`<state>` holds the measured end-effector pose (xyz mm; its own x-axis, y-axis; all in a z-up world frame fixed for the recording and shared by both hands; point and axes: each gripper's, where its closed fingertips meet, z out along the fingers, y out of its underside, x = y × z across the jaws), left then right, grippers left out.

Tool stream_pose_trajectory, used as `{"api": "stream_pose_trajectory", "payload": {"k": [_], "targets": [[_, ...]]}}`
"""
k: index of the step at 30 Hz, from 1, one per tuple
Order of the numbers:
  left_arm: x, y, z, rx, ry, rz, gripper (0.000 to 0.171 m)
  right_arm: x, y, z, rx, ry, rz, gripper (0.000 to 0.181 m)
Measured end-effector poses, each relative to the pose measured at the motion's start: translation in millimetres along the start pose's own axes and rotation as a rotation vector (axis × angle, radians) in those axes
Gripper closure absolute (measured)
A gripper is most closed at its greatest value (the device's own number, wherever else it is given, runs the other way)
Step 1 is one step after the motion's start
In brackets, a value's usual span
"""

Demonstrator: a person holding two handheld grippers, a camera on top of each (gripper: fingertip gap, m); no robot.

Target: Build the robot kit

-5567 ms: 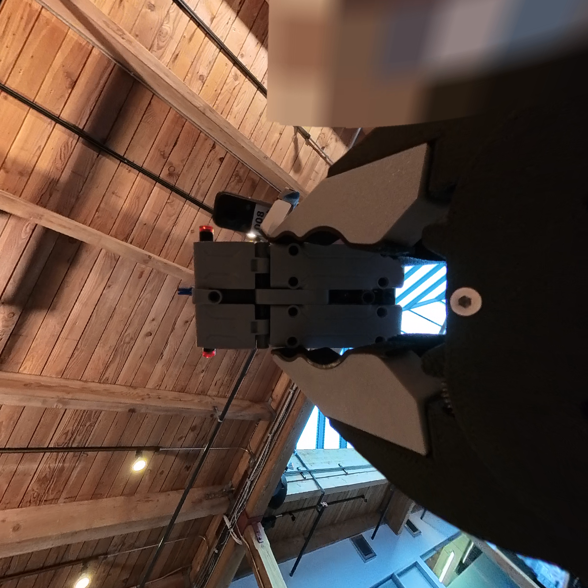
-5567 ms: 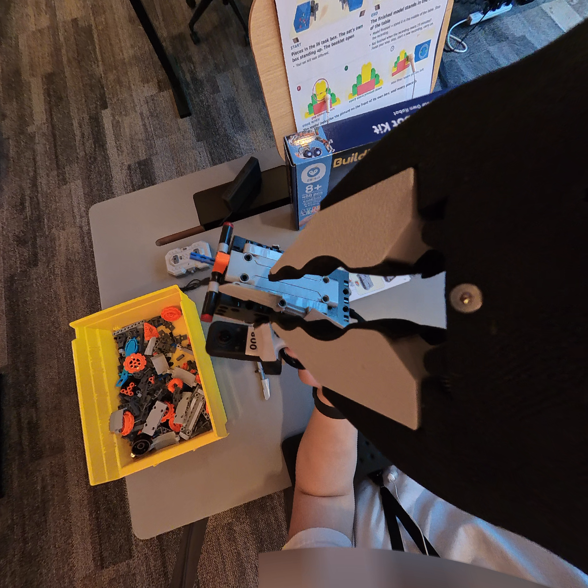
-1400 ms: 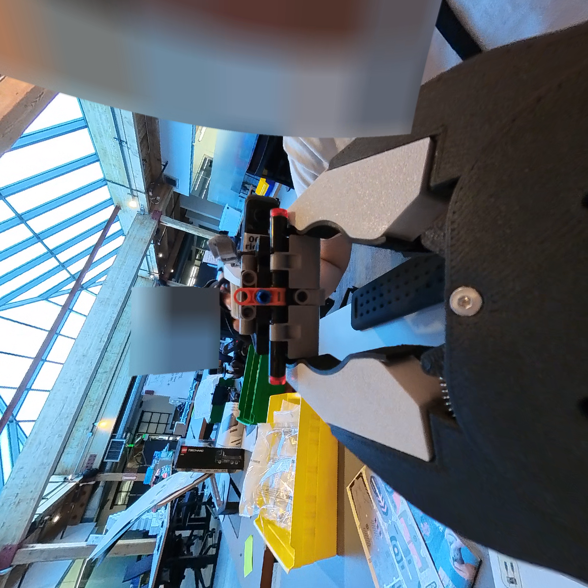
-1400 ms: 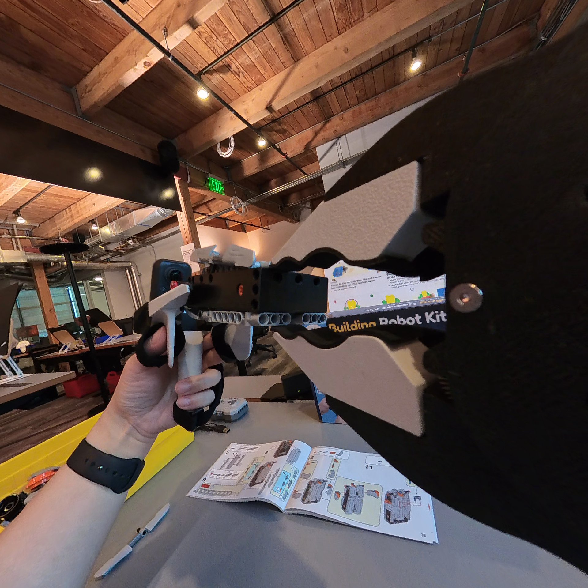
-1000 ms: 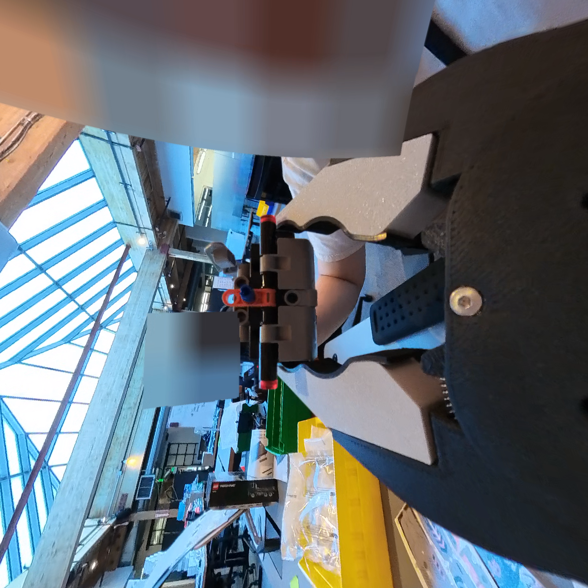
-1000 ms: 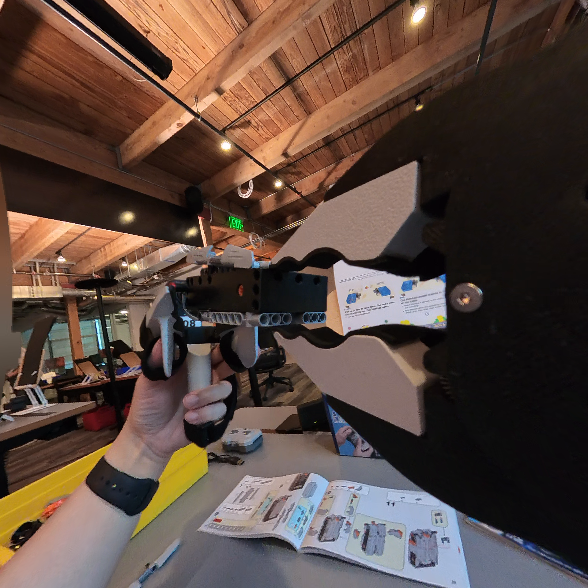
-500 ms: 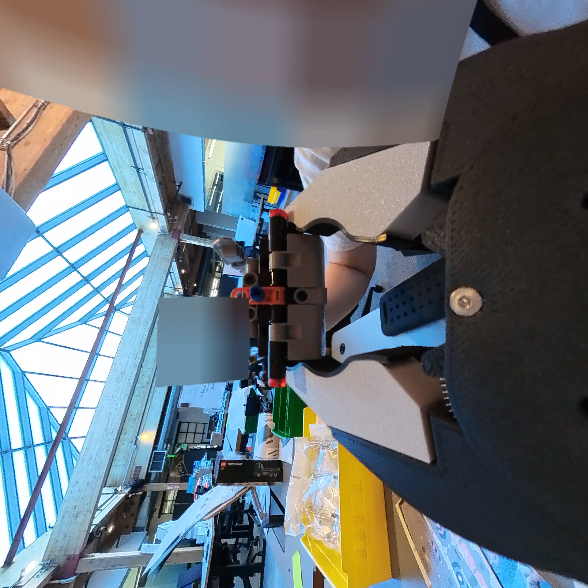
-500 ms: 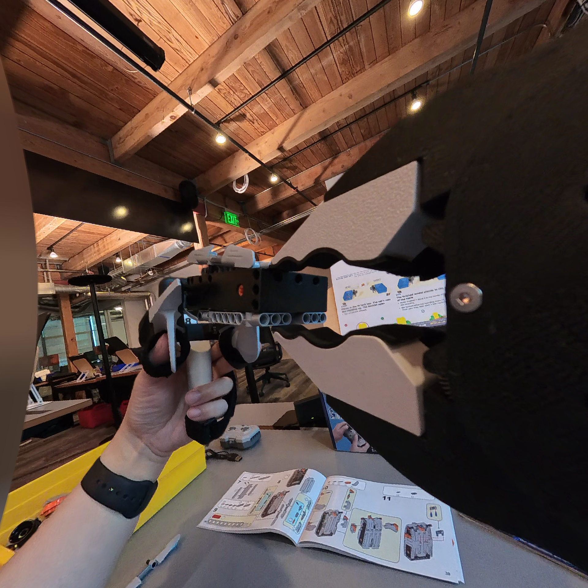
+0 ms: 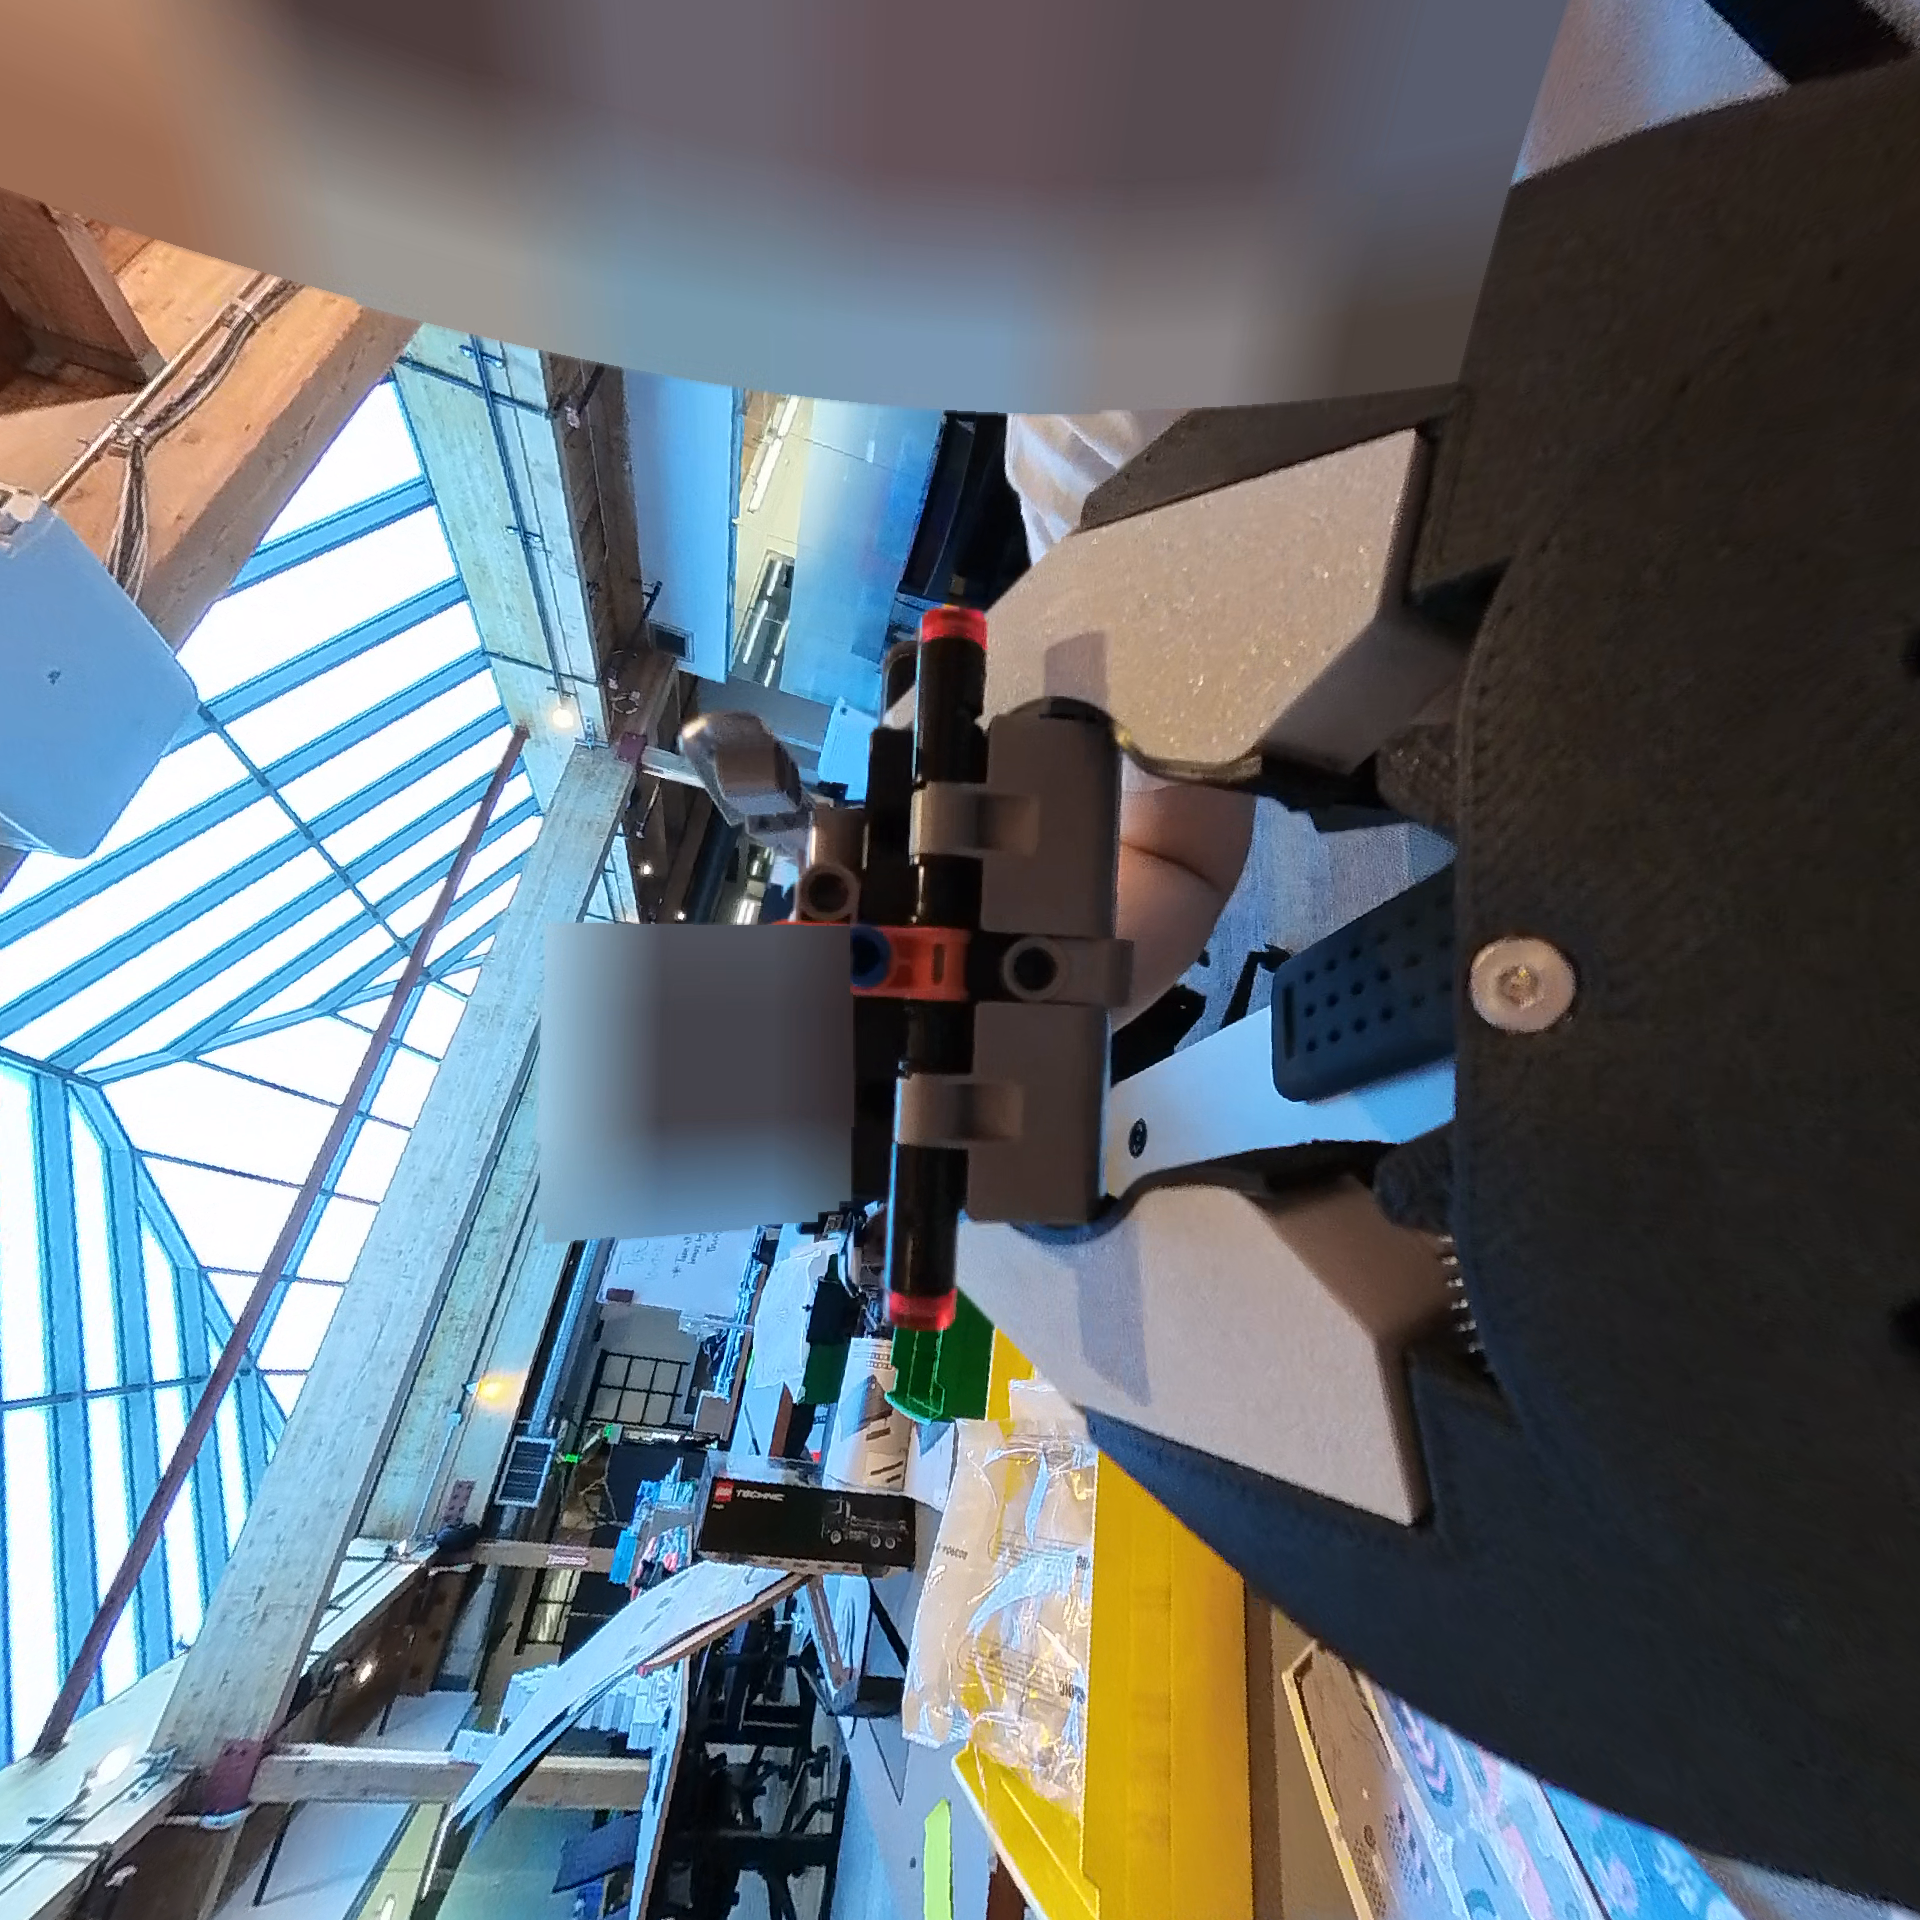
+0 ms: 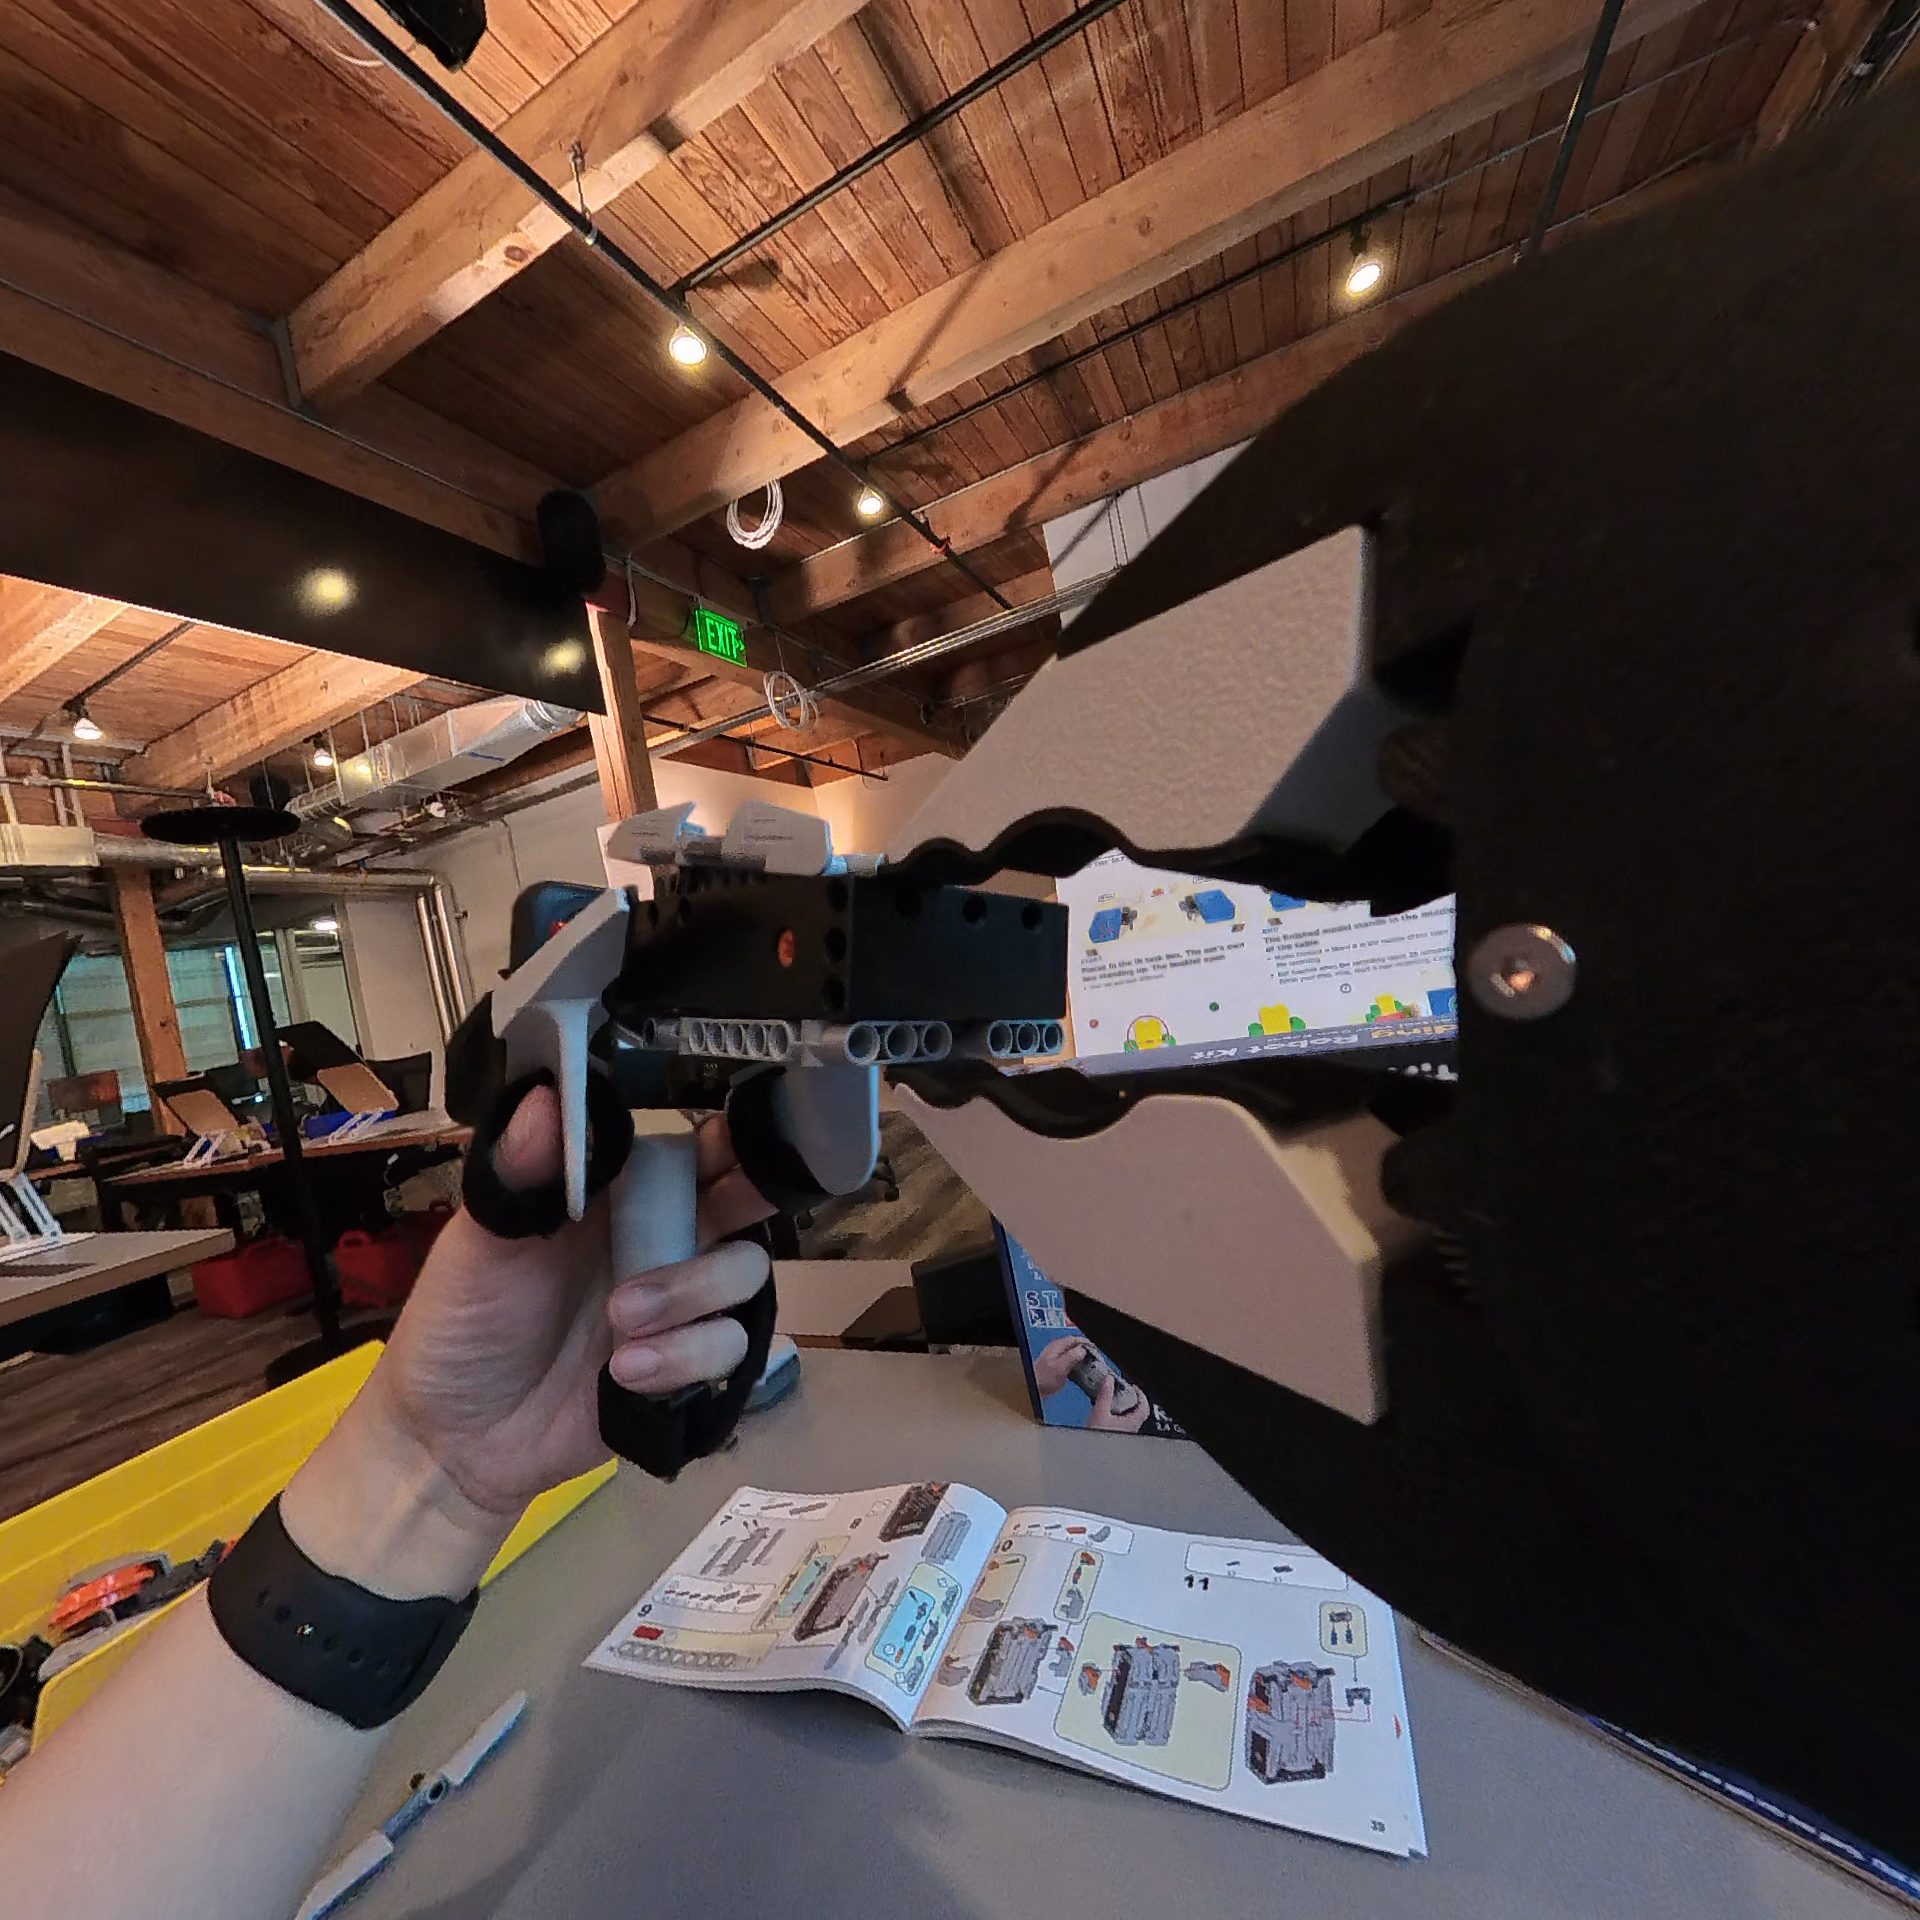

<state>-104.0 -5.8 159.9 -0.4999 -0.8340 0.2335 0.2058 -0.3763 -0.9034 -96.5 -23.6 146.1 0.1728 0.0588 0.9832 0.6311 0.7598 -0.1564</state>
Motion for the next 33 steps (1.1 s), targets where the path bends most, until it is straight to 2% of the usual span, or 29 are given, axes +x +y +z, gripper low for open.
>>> {"api": "stream_pose_trajectory", "payload": {"k": [11,16,21,25,33], "targets": [[-5.3,2.4,2.3,0.010,-0.012,-0.004,0.090,3.8,8.0,0.9,-0.013,-0.049,-0.003,0.149],[-8.3,-10.0,-1.0,0.113,-0.008,-0.041,0.091,12.1,9.2,6.4,-0.027,-0.040,-0.022,0.148],[-18.3,-20.9,-7.0,0.233,-0.004,-0.140,0.092,22.9,16.6,15.5,-0.088,-0.040,0.033,0.147],[-21.7,-25.3,-10.5,0.283,0.010,-0.189,0.092,26.2,19.1,22.2,-0.111,-0.013,0.087,0.147],[-19.6,-26.4,-10.7,0.260,-0.001,-0.192,0.091,27.3,16.3,22.6,-0.118,0.043,0.063,0.145]]}}
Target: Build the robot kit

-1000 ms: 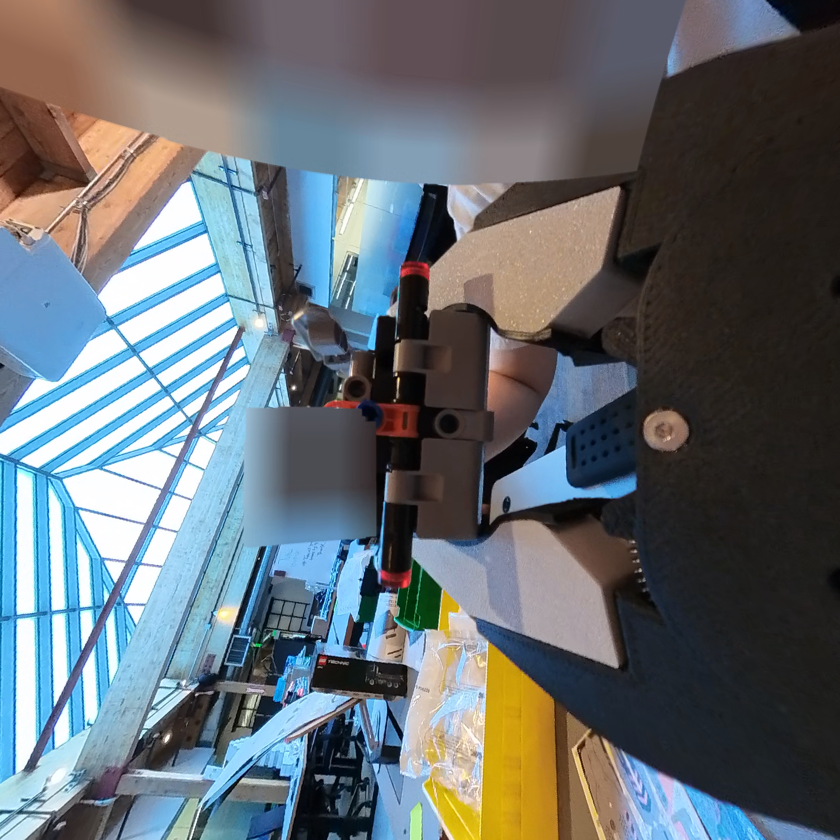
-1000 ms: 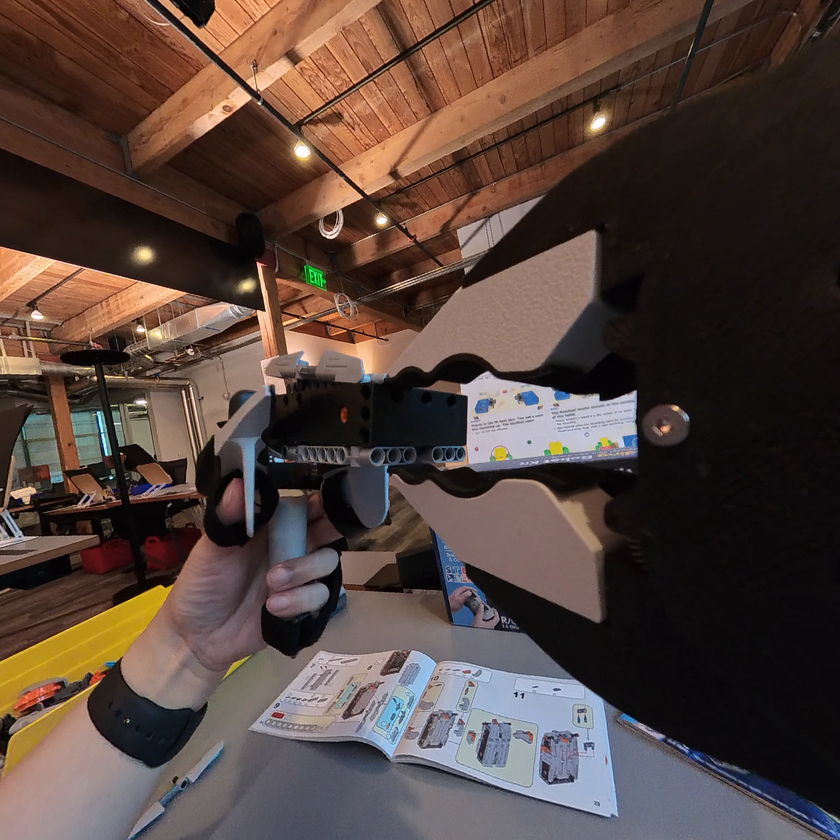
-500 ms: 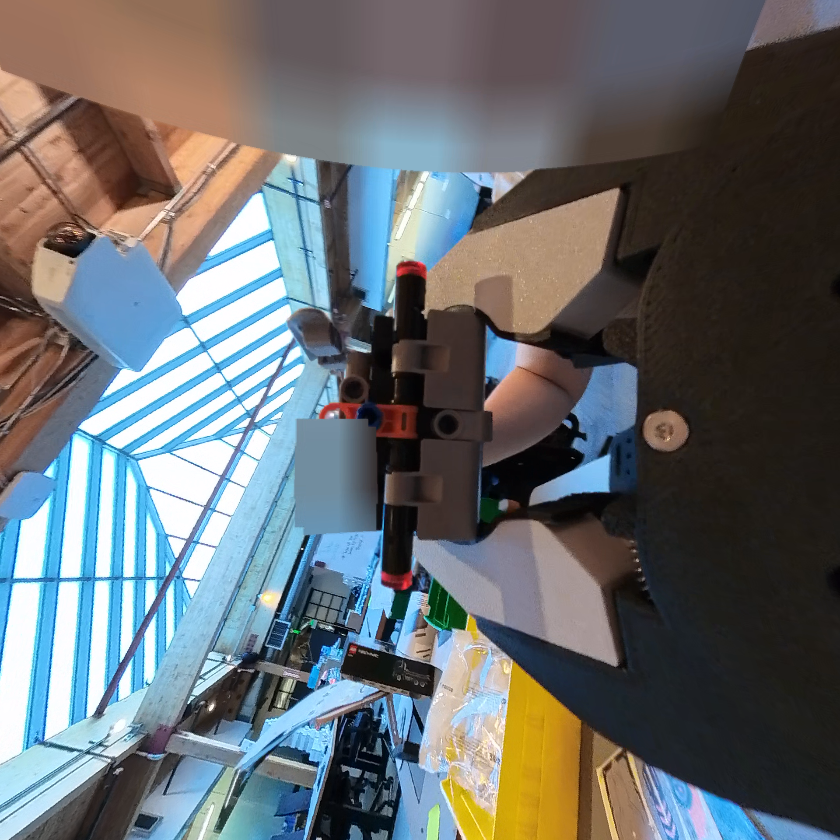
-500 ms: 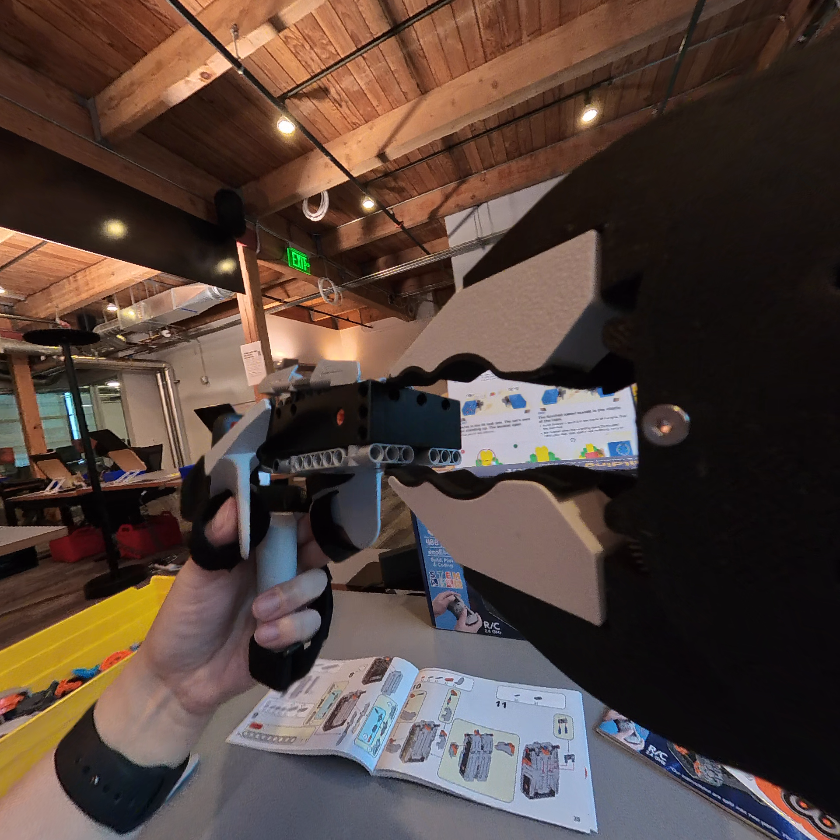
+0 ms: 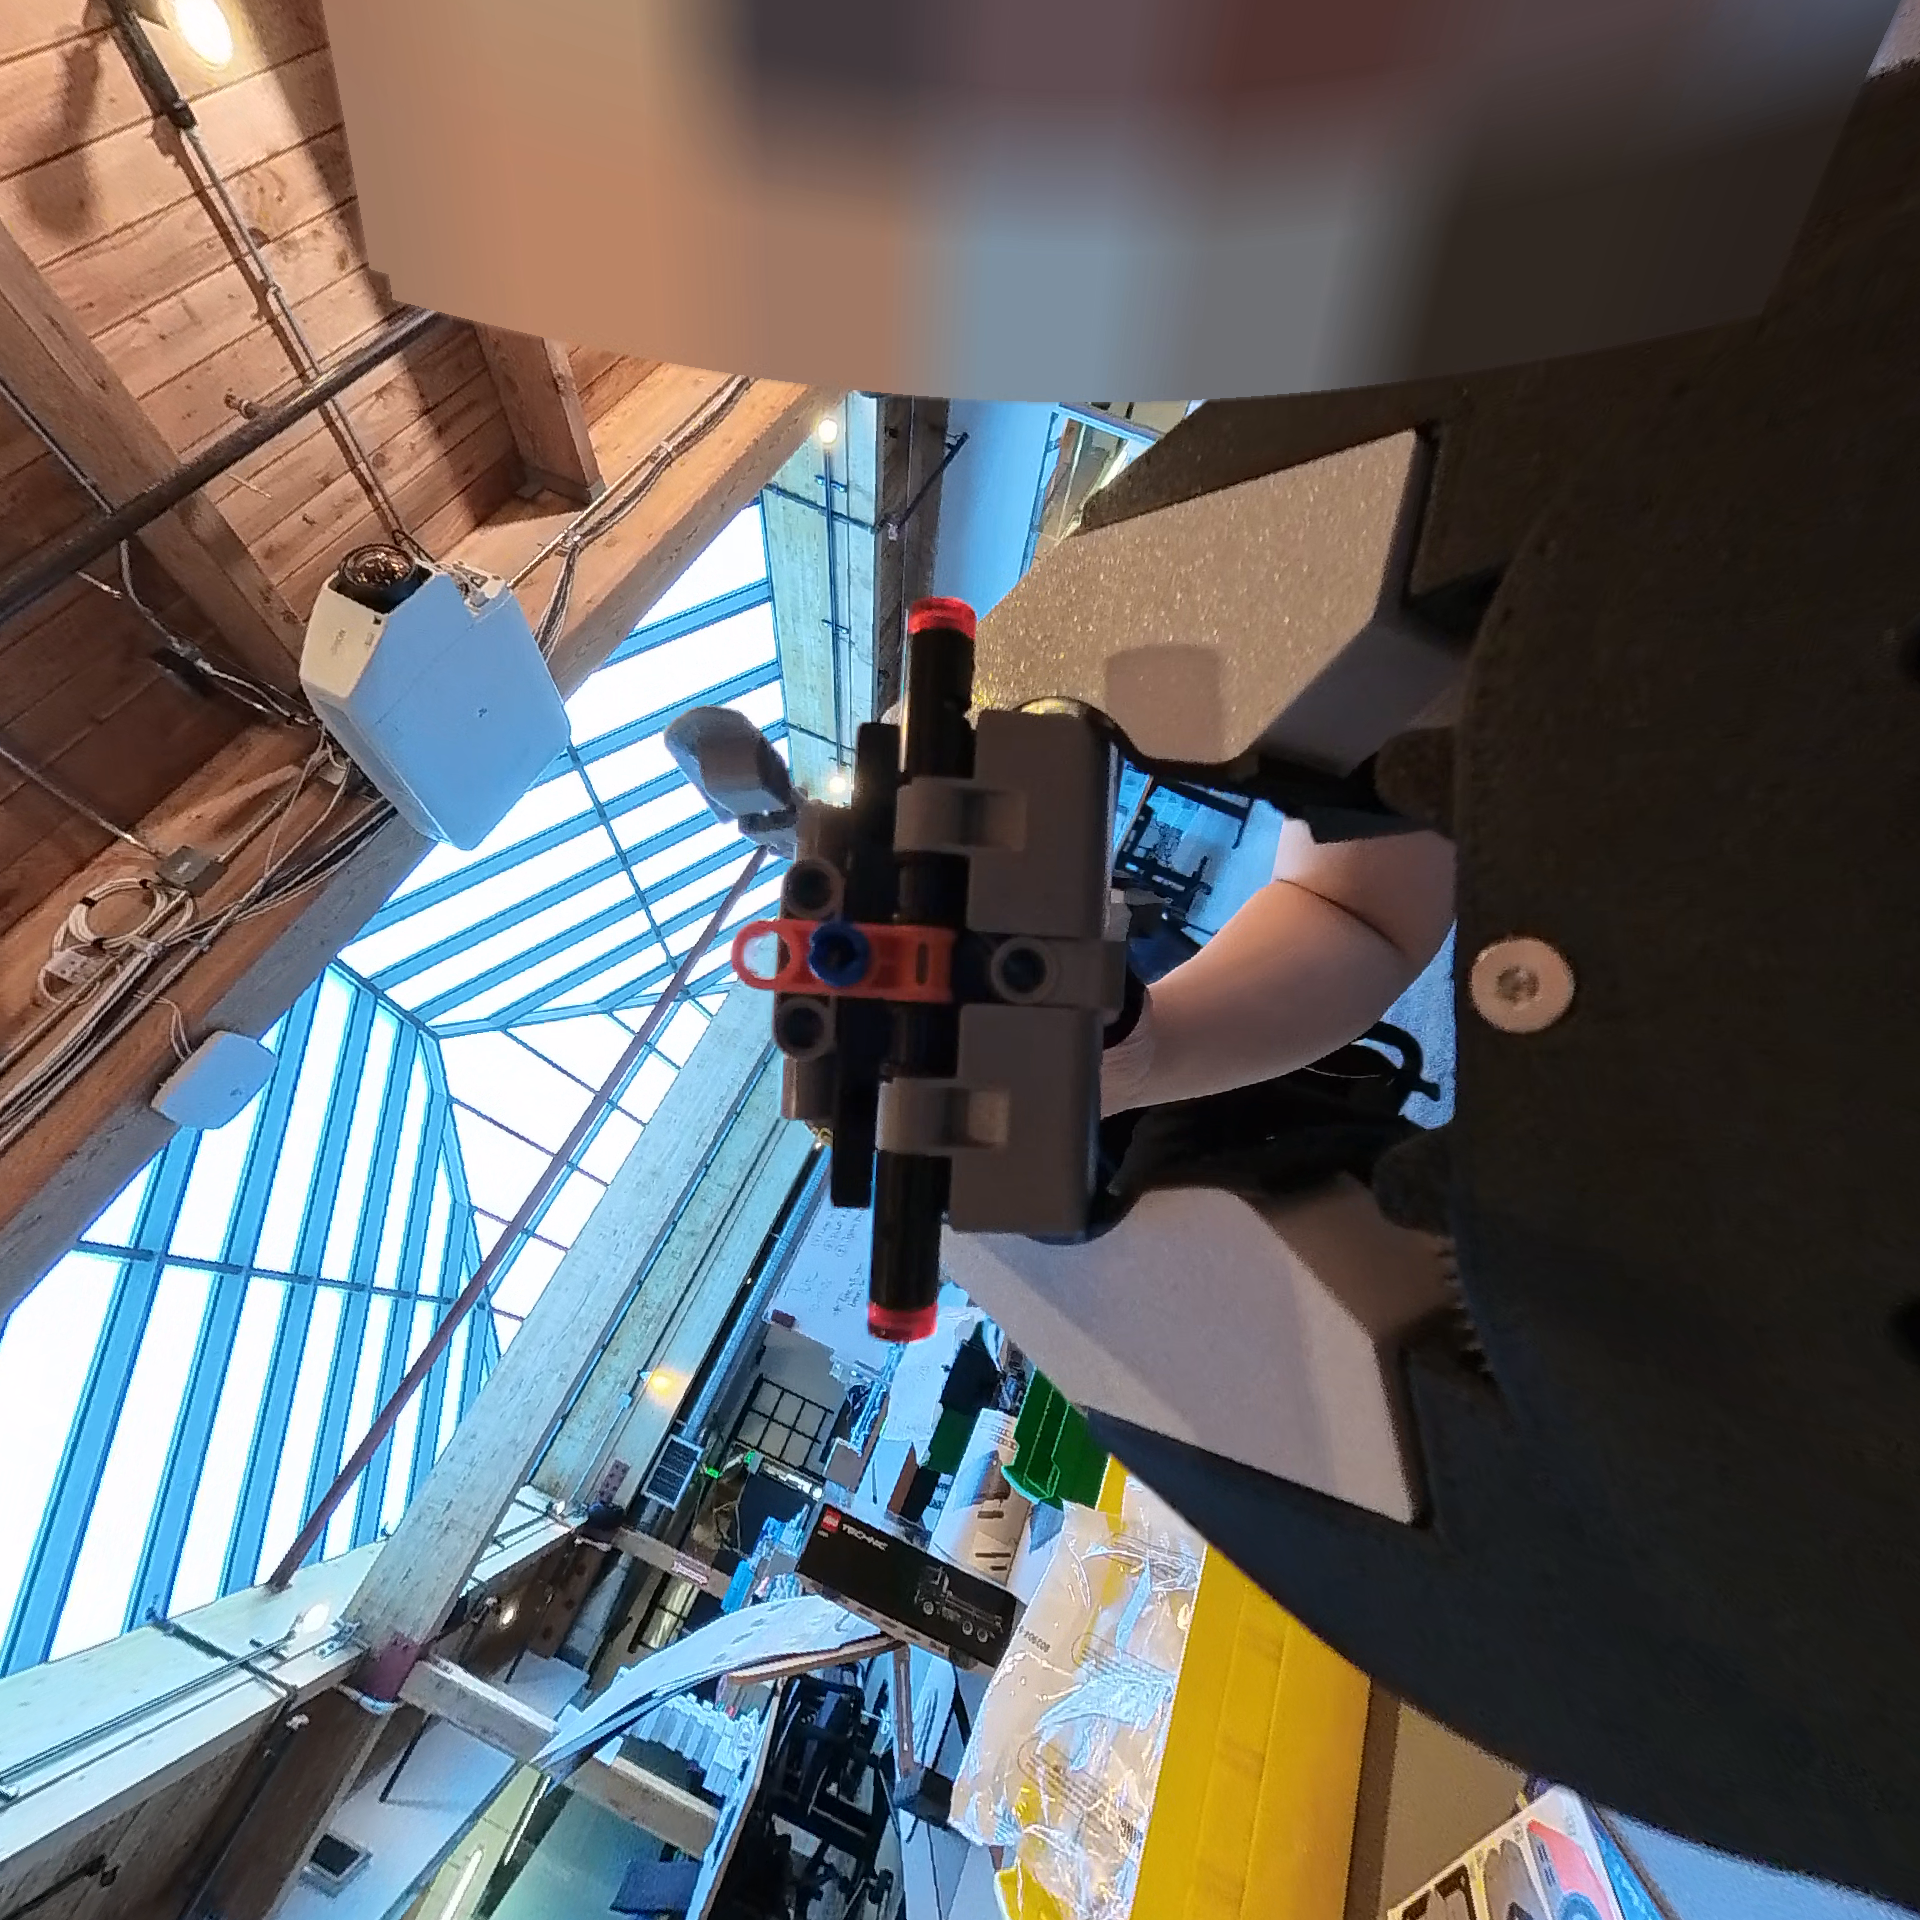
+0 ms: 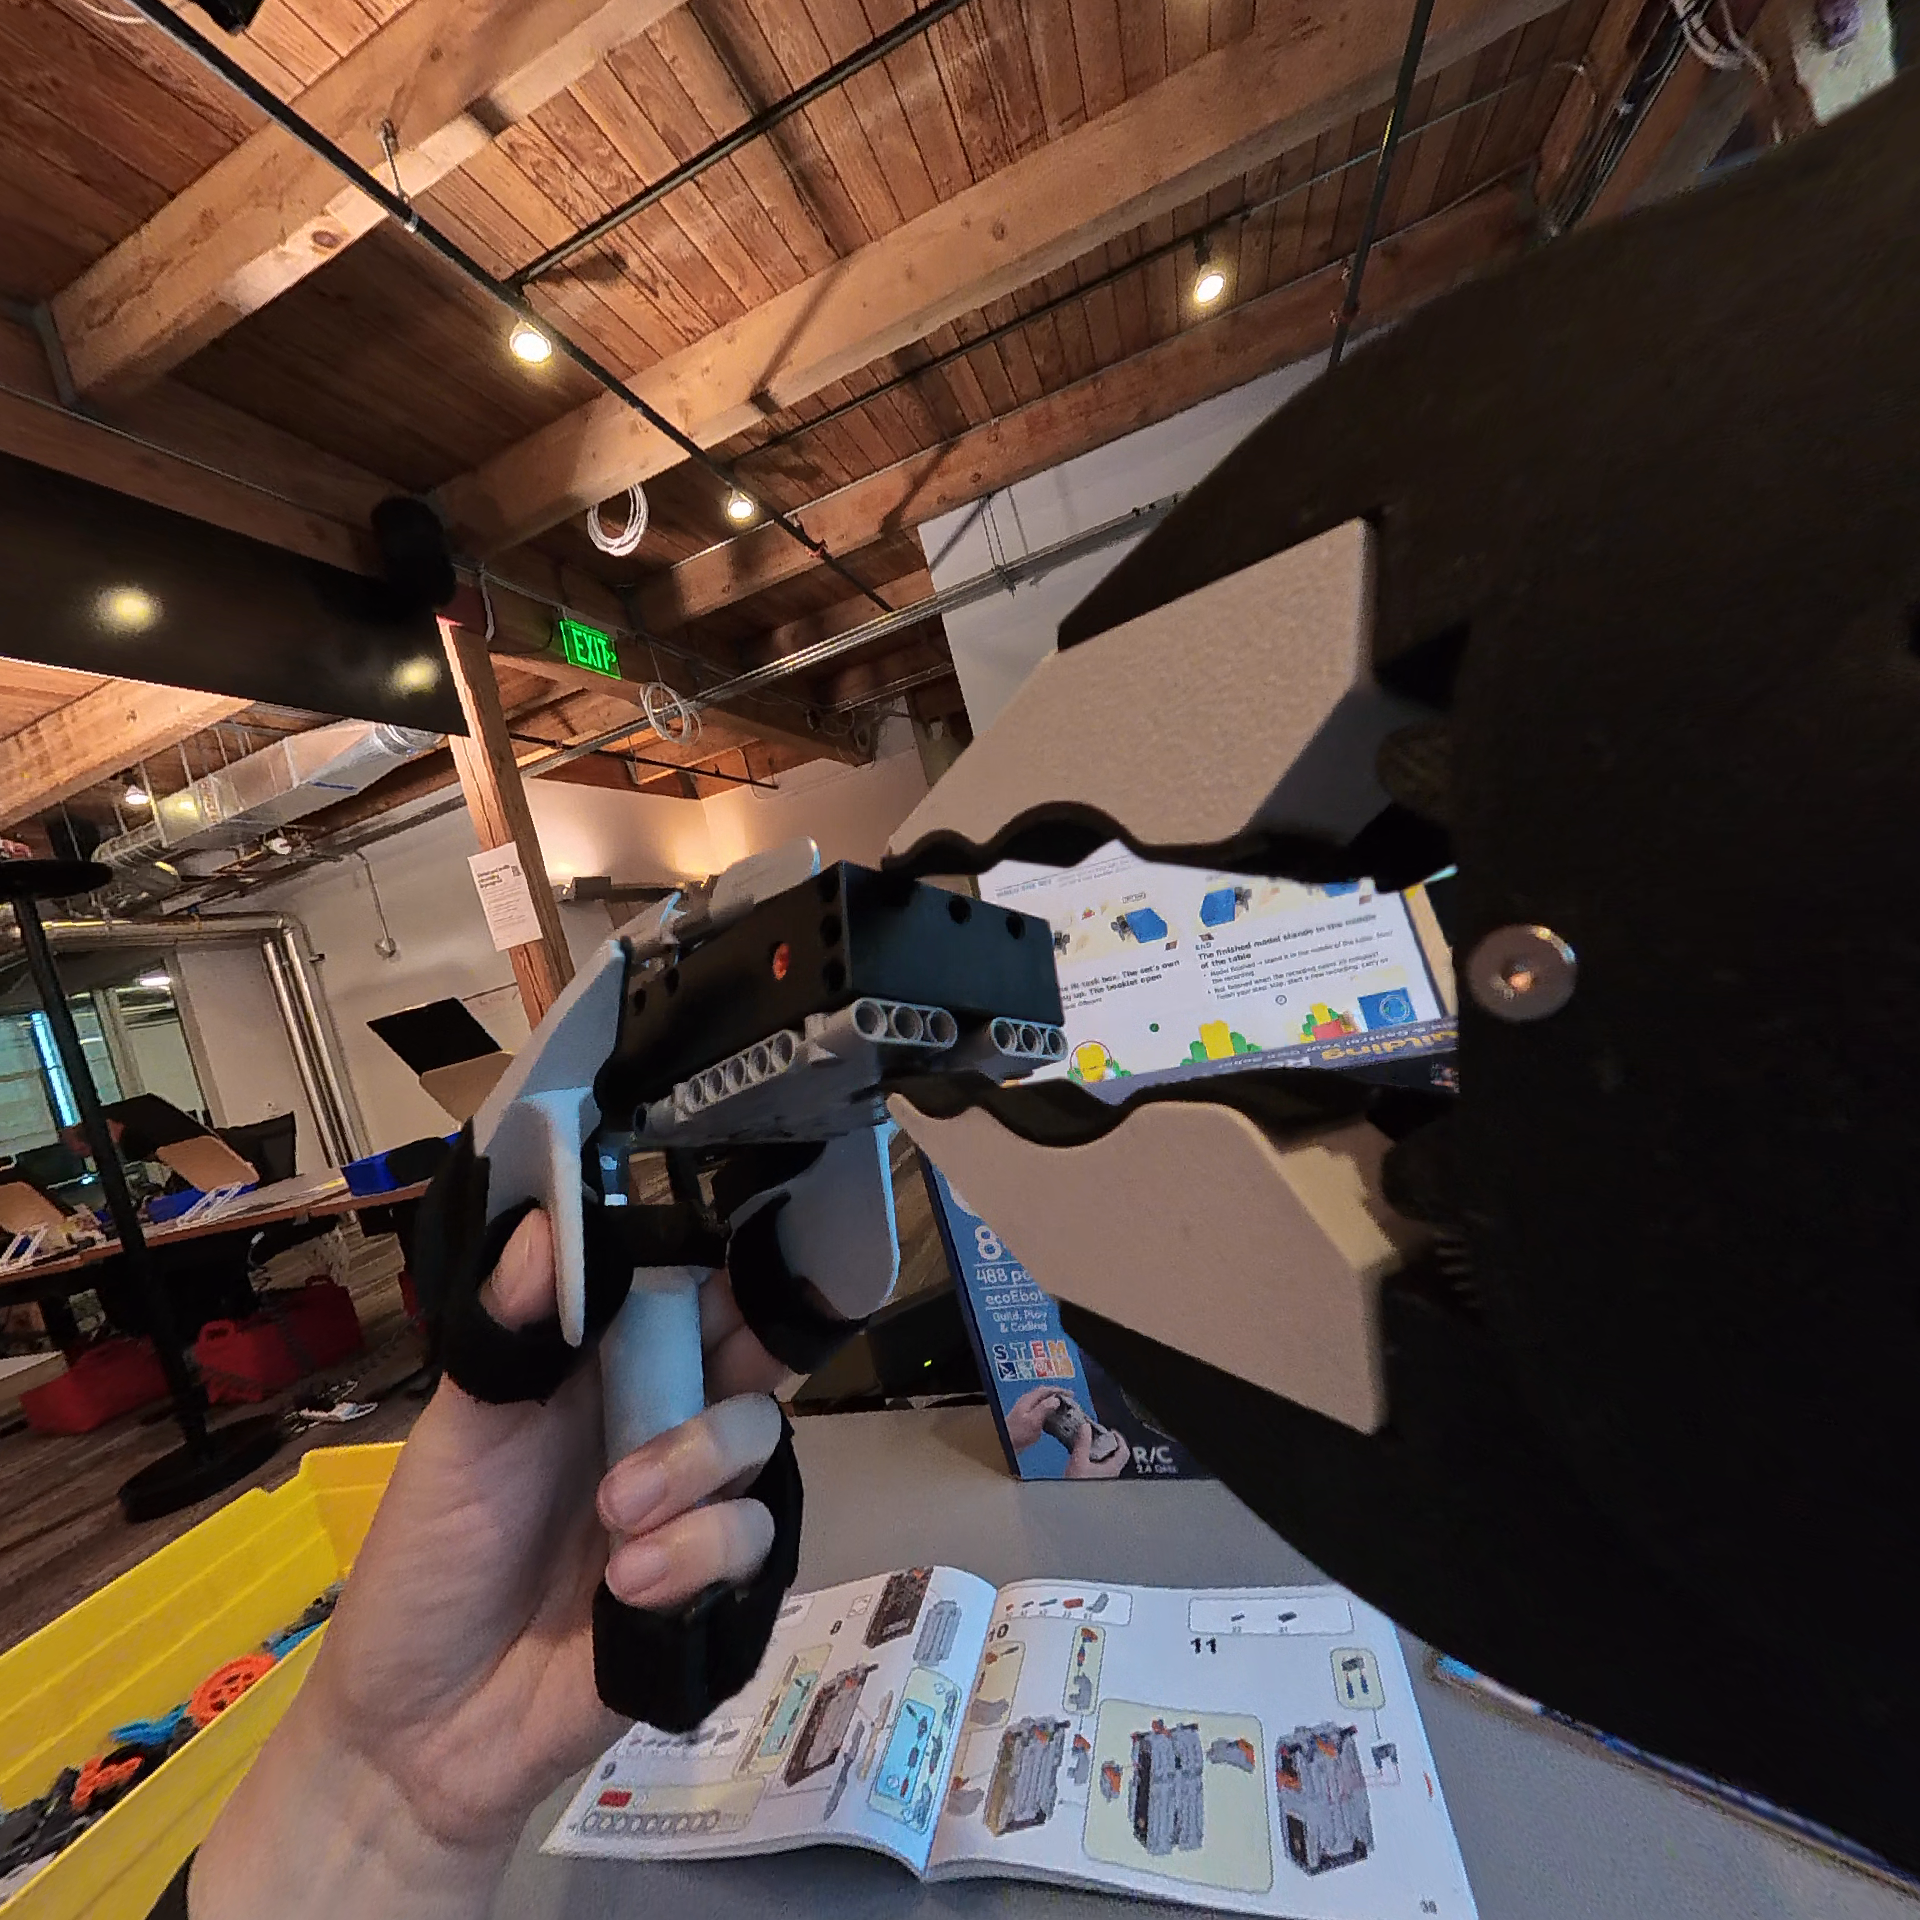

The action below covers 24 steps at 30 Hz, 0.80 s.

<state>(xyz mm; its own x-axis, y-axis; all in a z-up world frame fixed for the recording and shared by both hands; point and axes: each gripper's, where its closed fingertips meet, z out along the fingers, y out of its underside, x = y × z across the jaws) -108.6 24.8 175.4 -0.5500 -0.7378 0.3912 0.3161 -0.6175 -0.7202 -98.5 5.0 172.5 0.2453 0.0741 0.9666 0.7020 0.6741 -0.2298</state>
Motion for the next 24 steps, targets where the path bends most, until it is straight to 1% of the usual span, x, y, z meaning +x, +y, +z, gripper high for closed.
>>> {"api": "stream_pose_trajectory", "payload": {"k": [3,5,6,8,11,14,21,24], "targets": [[-1.8,-1.7,-1.3,0.003,-0.014,0.000,0.092,-1.4,0.0,0.6,-0.010,0.008,-0.019,0.141],[-2.6,-3.8,-2.7,0.013,-0.020,0.004,0.092,-3.2,0.3,1.8,-0.012,0.009,-0.012,0.134],[-2.6,-3.8,-2.9,0.013,-0.017,-0.004,0.092,-5.6,-0.2,1.9,-0.009,0.002,-0.012,0.135],[-2.5,-5.4,-2.9,0.028,-0.008,-0.027,0.092,-9.3,-2.3,1.8,0.007,-0.001,-0.014,0.146],[-5.6,-6.3,-3.9,0.040,-0.023,-0.024,0.092,-10.7,1.0,3.7,-0.007,-0.009,0.009,0.146],[-4.1,-3.3,-2.9,0.013,-0.015,-0.028,0.092,-10.5,0.3,2.9,0.009,-0.017,0.039,0.146],[-8.1,-1.2,-2.7,-0.005,-0.049,-0.012,0.092,-17.8,2.8,1.8,-0.011,-0.056,-0.005,0.146],[-9.3,-0.9,-2.6,0.000,-0.051,-0.013,0.093,-17.7,4.7,2.1,-0.016,-0.056,0.009,0.146]]}}
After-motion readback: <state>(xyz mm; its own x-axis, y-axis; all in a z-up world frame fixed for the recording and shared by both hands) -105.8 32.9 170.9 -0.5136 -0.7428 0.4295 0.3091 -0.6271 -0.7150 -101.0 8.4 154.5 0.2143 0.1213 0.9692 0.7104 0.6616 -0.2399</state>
